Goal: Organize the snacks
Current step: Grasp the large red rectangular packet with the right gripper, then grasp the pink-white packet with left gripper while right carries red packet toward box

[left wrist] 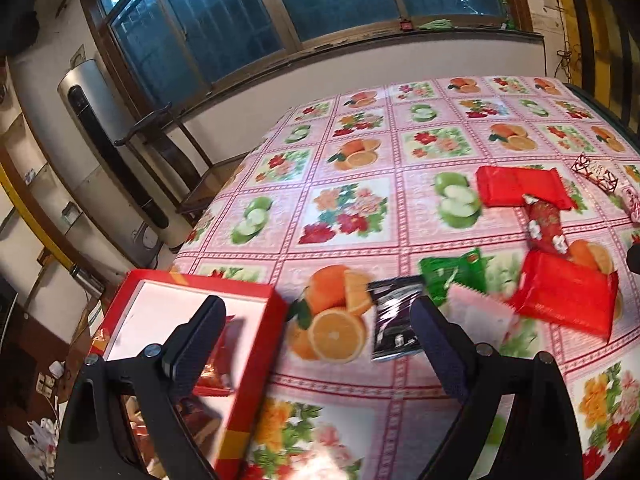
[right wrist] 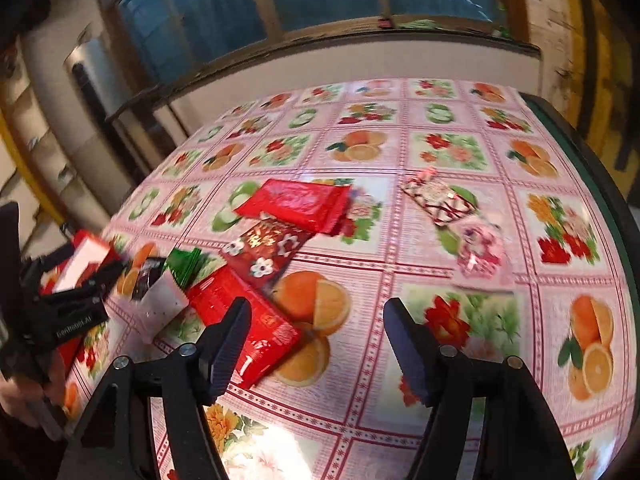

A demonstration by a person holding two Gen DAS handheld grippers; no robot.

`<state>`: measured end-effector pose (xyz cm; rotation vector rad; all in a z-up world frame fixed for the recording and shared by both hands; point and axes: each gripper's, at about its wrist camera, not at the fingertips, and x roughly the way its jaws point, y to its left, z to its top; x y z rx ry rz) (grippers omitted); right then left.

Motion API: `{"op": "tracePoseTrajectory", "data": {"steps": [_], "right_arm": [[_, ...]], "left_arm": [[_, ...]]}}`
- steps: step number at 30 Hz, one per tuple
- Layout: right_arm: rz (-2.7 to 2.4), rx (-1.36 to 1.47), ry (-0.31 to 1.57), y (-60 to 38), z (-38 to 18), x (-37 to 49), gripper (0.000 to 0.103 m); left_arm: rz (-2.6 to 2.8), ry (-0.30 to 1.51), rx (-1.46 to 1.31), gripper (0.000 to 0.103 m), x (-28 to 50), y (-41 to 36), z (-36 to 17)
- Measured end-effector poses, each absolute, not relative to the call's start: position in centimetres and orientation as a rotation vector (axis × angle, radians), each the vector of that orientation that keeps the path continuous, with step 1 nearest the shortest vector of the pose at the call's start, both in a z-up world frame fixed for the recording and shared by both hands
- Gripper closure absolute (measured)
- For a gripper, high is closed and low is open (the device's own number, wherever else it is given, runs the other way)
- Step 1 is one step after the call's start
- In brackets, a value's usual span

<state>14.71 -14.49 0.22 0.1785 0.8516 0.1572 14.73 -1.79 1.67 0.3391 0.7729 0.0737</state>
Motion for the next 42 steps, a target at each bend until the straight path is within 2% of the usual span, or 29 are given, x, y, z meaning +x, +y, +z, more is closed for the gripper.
{"op": "tracePoseTrajectory", "data": {"steps": [4,11,13,15,17,21,26,34,39,42], "right_arm": [[0.253,0.007,0.929,-9.7,-1.1,16.5,0.026],[0.277,-0.103,1.037,-5.7,-3.4,19.2,0.024],[0.260,-0.124,1.041,-5.3,-3.6,19.1,0.029],[0.266,-0.110,1.041,-5.4,-3.4,18.7,0.048],[0.258,-0.093,1.041,-6.0,-3.3,18.2,0.052],[0.234,-0.044,1.040,-7.6,-3.2,16.6,0.053],[0.223,0.199,1.033,-12.5,-3.1,14.4,0.053],[0.209,0.381,1.006,-15.2,-3.3,14.2,0.053],[0.189,0.419,1.003,-15.8,-3.3,14.2,0.053],[0.183,0.437,1.000,-16.1,-3.4,14.2,0.053]], "left_arm": [[0.094,0.803,0.324,0.010,14.2,1.4,1.8],[0.069,0.831,0.364,0.010,13.0,2.8,1.6],[0.040,0.838,0.359,0.010,12.7,2.4,1.7],[0.000,0.842,0.360,0.010,12.4,1.3,1.8],[-0.026,0.829,0.398,0.010,12.1,-0.5,1.8],[-0.080,0.807,0.467,0.010,11.9,-4.5,1.3],[-0.135,0.817,0.520,0.010,12.7,-8.1,-0.1],[-0.248,0.887,0.512,0.010,13.6,-10.1,-2.4],[-0.313,0.949,0.401,0.010,14.9,-9.7,-2.7],[-0.336,0.938,0.395,0.017,14.3,-10.1,-2.9]]}}
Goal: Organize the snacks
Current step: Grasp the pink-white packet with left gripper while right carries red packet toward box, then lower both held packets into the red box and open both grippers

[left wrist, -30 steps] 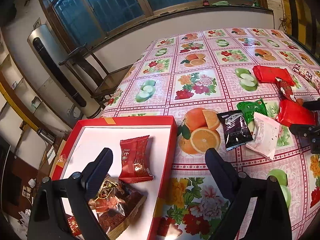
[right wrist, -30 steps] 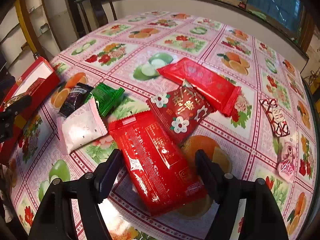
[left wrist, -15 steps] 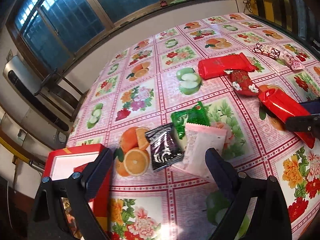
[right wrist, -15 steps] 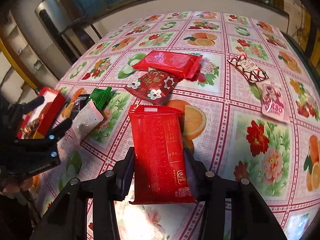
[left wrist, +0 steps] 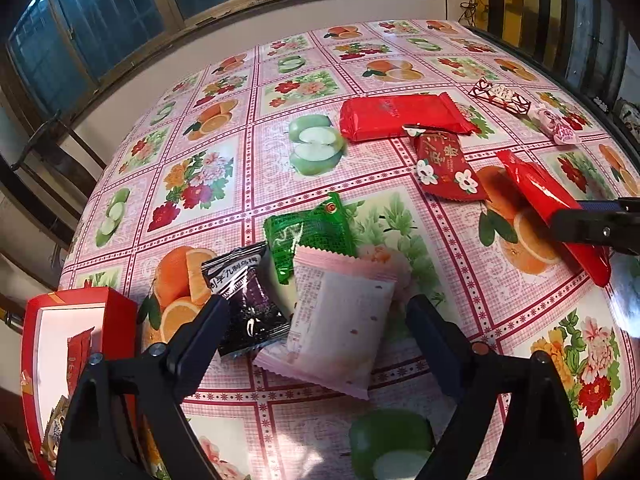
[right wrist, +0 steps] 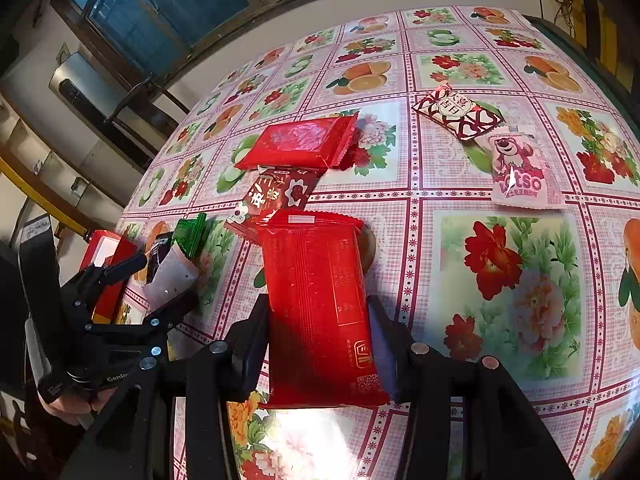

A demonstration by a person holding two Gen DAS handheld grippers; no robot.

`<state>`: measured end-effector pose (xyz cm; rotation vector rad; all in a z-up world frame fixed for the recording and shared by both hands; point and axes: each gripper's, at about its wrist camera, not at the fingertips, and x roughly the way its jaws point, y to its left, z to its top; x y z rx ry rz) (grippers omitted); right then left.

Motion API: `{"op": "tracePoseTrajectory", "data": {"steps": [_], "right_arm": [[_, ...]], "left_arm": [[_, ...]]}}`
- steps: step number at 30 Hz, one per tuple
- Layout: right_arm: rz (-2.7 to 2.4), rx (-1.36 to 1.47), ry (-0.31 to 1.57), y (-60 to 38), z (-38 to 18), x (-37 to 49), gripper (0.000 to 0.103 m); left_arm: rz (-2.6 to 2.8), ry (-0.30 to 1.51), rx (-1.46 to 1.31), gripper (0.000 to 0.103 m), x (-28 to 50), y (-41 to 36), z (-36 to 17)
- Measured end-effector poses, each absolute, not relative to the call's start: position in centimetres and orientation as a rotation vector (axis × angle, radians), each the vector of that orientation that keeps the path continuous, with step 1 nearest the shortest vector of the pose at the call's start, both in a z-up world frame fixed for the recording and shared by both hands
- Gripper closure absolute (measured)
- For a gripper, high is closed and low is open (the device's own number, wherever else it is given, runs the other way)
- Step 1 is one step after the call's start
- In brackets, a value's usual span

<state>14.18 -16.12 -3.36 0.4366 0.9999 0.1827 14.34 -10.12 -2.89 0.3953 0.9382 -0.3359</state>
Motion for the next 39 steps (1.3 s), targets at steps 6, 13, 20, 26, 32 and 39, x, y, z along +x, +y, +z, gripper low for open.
{"op": "tracePoseTrajectory", "data": {"steps": [6,13,20,26,32,39], "right_arm": [[0.168,0.424,0.989,-16.1,-3.4,14.1,0.053],[0.150,0.427,0.979,-16.4,-3.4,14.1,0.053],[0.146,0.417,0.971,-16.3,-3.4,14.1,0.053],[0.216,0.429,0.974,-14.6,-3.2,14.2,0.053],[0.343,0.420,0.951,-8.9,-2.1,14.6,0.052],[0.544,0.392,0.874,1.7,0.4,16.1,0.052]], "left_arm": [[-0.424,0.966,0.235,0.056,14.3,-9.5,-2.9],[-0.427,0.931,0.217,0.062,12.7,-9.6,-3.0],[-0.424,0.906,0.162,0.065,9.9,-8.7,-2.4],[-0.327,0.848,0.156,0.065,6.8,-4.2,0.0],[-0.178,0.779,0.121,0.065,5.5,3.4,3.2],[0.008,0.771,0.043,0.065,5.4,11.9,3.8]]}}
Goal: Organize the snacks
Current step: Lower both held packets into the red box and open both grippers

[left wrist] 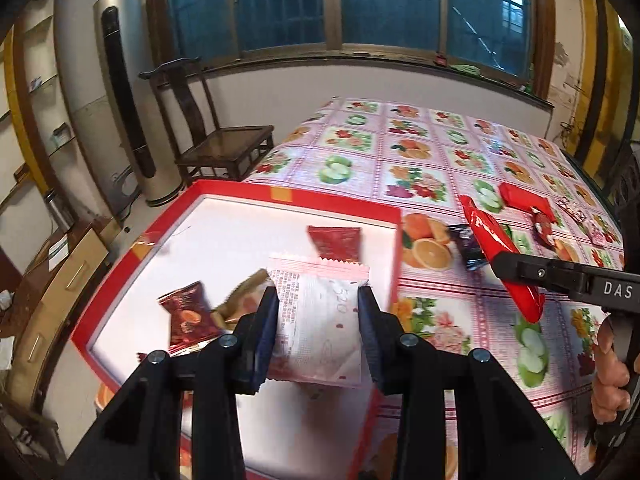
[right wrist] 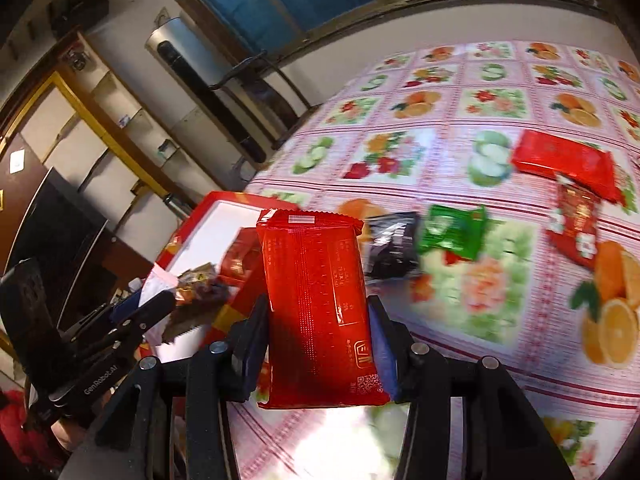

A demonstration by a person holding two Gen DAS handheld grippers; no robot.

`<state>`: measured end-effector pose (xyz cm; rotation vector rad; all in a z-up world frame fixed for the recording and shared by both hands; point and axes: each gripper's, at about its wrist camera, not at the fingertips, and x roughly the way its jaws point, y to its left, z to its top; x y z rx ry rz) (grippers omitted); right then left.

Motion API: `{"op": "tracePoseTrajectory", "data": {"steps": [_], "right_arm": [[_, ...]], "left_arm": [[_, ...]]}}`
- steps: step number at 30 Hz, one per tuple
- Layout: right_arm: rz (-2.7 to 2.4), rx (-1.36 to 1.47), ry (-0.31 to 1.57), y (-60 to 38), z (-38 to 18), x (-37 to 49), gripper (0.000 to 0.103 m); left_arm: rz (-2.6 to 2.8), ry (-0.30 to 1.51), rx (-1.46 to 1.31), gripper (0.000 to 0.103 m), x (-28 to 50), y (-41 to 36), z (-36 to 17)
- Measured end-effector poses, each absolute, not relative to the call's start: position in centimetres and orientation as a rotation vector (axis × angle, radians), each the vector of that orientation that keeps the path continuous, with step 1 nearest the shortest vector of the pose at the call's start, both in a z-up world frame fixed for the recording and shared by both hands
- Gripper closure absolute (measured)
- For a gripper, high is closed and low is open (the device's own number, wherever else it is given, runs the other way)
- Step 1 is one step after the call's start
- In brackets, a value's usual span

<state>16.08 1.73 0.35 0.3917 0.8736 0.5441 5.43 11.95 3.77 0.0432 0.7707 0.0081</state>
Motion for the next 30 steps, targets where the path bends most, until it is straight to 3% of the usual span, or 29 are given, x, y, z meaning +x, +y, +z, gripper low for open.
{"op": "tracePoseTrajectory", "data": {"steps": [8,10,12,13,17,25,30], "right_arm": [[0.687,0.370,0.848,12.8,0.6,18.0,0.051],[0.695,0.348,0.848,14.7,0.6,18.4,0.051],[0.700,0.333,0.830,15.3,1.0,18.5,0.049],[0.685,0.317,0.806,14.9,1.3,18.3,0.049],[0.466,0.284,0.720,9.4,1.9,18.6,0.048],[0.145,0.351,0.864,-4.8,-1.8,23.1,0.049],[0.169,0.349,0.903,-7.1,-3.6,24.7,0.061]], "left_arm": [[0.178,0.790,0.012,0.063,5.3,17.8,3.0],[0.216,0.793,0.009,0.052,5.3,18.5,3.0],[0.239,0.786,0.006,0.029,5.2,19.0,3.1],[0.247,0.777,0.007,0.026,5.2,18.9,3.2],[0.219,0.751,0.013,0.026,4.9,18.0,3.6],[0.077,0.774,0.035,0.026,4.8,13.2,3.7],[0.001,0.790,0.071,0.025,4.4,9.9,3.8]]}}
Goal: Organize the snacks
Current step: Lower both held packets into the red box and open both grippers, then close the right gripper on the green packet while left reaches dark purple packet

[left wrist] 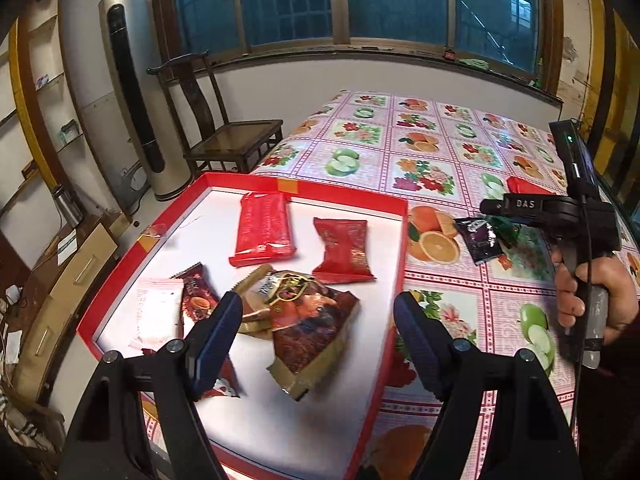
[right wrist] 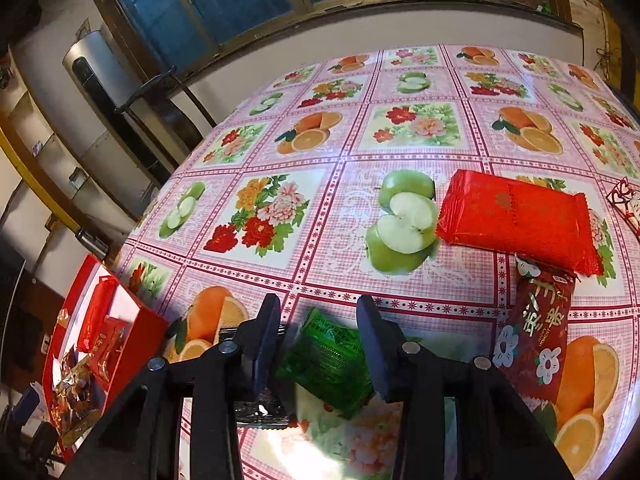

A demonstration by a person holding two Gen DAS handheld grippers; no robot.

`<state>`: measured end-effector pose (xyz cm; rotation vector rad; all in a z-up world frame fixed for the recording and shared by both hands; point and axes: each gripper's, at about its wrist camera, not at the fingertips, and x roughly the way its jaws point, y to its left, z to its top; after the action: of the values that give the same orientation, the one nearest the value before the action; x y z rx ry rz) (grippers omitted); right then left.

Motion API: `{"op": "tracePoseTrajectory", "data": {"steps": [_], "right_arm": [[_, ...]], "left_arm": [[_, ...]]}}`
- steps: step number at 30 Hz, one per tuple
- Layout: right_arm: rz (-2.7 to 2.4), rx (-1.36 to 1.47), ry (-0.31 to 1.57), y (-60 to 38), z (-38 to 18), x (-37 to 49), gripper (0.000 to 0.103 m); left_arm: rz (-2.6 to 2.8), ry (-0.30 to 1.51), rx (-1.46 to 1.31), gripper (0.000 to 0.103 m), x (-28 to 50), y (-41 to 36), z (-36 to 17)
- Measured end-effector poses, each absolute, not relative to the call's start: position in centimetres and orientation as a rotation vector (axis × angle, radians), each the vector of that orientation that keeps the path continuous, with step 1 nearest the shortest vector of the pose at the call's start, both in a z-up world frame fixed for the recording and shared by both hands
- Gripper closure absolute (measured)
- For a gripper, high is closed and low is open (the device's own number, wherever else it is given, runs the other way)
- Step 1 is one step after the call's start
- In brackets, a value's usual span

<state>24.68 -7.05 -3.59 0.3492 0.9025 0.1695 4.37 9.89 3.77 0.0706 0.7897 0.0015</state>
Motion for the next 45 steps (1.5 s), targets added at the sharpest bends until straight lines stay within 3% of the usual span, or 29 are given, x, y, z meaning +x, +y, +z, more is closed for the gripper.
{"op": "tracePoseTrajectory", "data": {"steps": [17,23,25,27,29,43,45], "right_arm": [[0.160,0.015,0.930,-6.3,-3.1,18.6,0.067],[0.150,-0.078,0.916,-6.8,-3.0,14.3,0.067],[0.146,-0.077,0.908,-7.5,-3.1,13.2,0.062],[0.148,-0.073,0.907,-7.9,-3.1,12.7,0.044],[0.133,-0.081,0.917,-8.3,-3.0,12.7,0.032],[0.213,-0.150,0.925,-6.3,-3.0,12.4,0.032],[0.228,-0.163,0.922,-5.9,-3.0,12.2,0.038]], "left_arm": [[-0.121,0.814,0.142,0.025,2.9,3.7,4.3],[-0.150,0.874,0.120,0.019,6.3,-1.6,3.6],[-0.127,0.892,0.112,0.019,8.0,-3.9,2.9],[-0.123,0.917,0.120,0.019,9.6,-6.4,1.8],[-0.077,0.939,0.153,0.019,11.1,-8.5,0.7],[-0.018,0.998,0.086,0.019,15.2,-10.9,-3.3],[-0.020,0.994,0.084,0.018,15.4,-11.0,-3.3]]}}
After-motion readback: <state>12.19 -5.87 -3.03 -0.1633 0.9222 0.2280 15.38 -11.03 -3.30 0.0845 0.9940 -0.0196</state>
